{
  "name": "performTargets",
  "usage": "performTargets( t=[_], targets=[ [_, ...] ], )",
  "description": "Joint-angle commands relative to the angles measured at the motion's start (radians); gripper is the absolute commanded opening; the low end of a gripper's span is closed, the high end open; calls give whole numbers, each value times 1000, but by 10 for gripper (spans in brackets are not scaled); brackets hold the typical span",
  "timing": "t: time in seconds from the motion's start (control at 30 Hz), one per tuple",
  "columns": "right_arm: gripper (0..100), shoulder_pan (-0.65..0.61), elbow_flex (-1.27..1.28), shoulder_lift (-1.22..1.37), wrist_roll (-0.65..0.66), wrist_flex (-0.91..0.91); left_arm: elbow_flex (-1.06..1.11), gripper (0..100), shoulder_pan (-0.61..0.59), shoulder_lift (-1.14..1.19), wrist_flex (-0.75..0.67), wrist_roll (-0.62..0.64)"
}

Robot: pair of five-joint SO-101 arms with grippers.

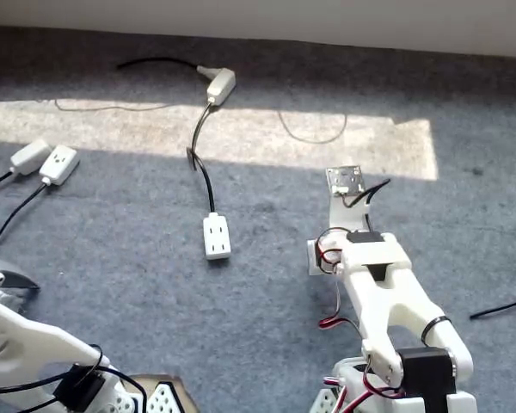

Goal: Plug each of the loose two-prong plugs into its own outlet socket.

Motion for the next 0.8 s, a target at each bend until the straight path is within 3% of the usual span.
performTargets(
  t=[0.0, 0.3, 0.6, 0.77],
  targets=[
    [436, -5, -2, -31, -6, -16, -7, 301, -4, 44, -9, -9],
    [436, -5, -2, -31, -6, -16, -28, 89, -4, 91, -43, -74],
    [436, -5, -2, -31, -6, -16, -59, 98, 7, 90, 15, -89],
    [436, -5, -2, -31, -6, -16, -143, 231, 51, 90, 189, -150]
  ],
)
